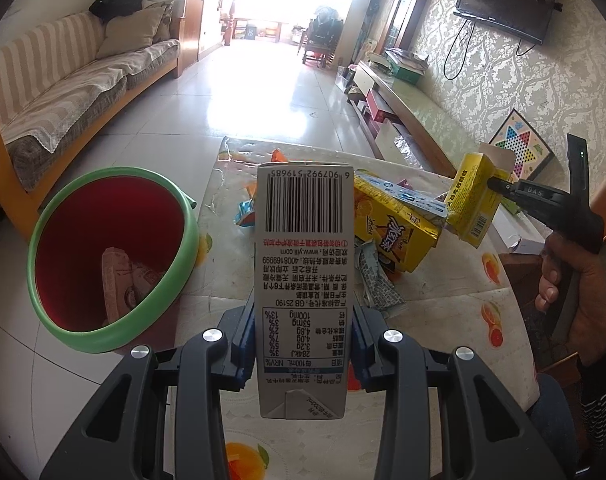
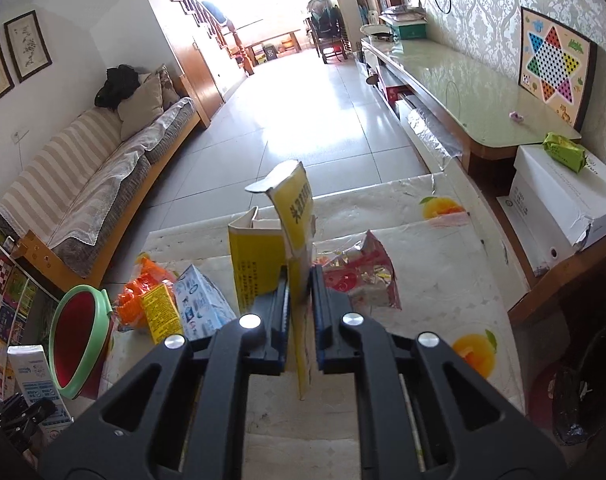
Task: Collect trash
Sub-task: 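Lift the milk carton with the left gripper while the right gripper grasps the yellow box, then carry the milk carton over the red bin and open the left gripper, then lower the yellow box into the red bin and open the right gripper, then return the left gripper to the table and grasp the grey snack wrapper, then carry the grey wrapper to the bin left while right grasps the orange carton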
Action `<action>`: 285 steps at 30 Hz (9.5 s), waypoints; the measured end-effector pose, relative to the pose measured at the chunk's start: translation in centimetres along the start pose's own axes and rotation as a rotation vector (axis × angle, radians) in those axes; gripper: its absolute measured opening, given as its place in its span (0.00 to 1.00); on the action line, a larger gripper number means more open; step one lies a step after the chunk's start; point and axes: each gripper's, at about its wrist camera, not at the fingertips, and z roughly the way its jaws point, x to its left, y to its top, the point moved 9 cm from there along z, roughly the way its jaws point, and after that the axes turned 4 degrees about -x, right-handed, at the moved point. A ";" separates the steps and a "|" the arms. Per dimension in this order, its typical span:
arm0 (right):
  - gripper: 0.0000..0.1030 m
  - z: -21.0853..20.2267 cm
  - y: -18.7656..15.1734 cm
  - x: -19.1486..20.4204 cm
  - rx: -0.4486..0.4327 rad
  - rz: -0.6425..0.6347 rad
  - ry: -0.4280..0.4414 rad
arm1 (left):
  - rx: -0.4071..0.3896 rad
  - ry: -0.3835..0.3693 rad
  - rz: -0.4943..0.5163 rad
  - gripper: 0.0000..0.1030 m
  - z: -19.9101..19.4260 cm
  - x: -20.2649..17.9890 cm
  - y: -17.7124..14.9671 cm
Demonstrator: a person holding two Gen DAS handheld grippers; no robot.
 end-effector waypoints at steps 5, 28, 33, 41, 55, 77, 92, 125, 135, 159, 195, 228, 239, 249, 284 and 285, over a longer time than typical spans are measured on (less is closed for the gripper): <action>0.10 -3.8 0.4 1.6 -0.054 -0.057 0.017 | -0.018 -0.010 -0.005 0.34 -0.6 0.1 0.1; 0.10 -14.9 -0.6 9.6 -0.300 -0.572 -0.013 | -0.111 0.008 -0.065 0.34 -3.8 3.7 0.9; 0.10 -15.1 -2.7 12.9 -0.330 -0.686 -0.012 | -0.132 0.028 -0.078 0.34 -4.1 5.4 2.1; 0.10 -14.6 -3.7 18.0 -0.352 -0.756 0.064 | -0.157 0.087 -0.107 0.34 -3.7 9.8 4.0; 0.10 -11.7 -6.0 25.3 -0.281 -0.729 0.221 | -0.097 0.191 -0.183 0.35 0.1 19.4 5.1; 0.10 -2.8 -7.5 37.7 -0.105 -0.637 0.424 | -0.097 0.273 -0.214 0.92 -4.1 24.2 1.0; 0.11 3.8 -12.0 44.4 0.064 -0.661 0.464 | -0.103 0.297 -0.259 0.92 -6.0 26.8 -0.6; 0.95 -3.9 -8.5 27.9 -0.002 -0.497 0.281 | -0.064 0.170 -0.106 0.92 -3.8 14.9 1.2; 0.95 -7.1 -10.1 13.3 0.031 -0.399 0.105 | 0.032 -0.004 0.012 0.92 1.4 2.2 0.2; 0.95 -11.4 -11.8 -3.2 0.021 -0.172 -0.040 | 0.284 0.031 0.108 0.90 16.0 -8.5 -2.2; 0.95 -1.4 -6.9 11.8 0.038 -0.613 0.074 | 0.086 -0.055 0.020 0.14 4.5 -1.5 -0.9; 0.01 0.5 -7.9 13.0 0.138 -0.609 0.046 | -0.037 -0.050 -0.086 0.19 -1.3 4.7 -1.9; 0.91 -0.7 -9.3 10.8 0.125 -0.561 0.051 | -0.030 -0.064 -0.044 0.21 -1.0 3.1 -1.7; 0.91 3.8 -12.7 11.4 0.265 -0.752 0.021 | -0.018 -0.054 -0.047 0.21 -0.9 3.1 -2.0; 0.56 -6.1 -10.3 16.0 0.129 -0.491 0.181 | -0.067 0.037 -0.049 0.21 -1.9 8.2 1.9; 0.56 -6.4 -10.4 16.4 0.125 -0.488 0.196 | -0.068 0.052 -0.050 0.21 -1.8 8.9 2.3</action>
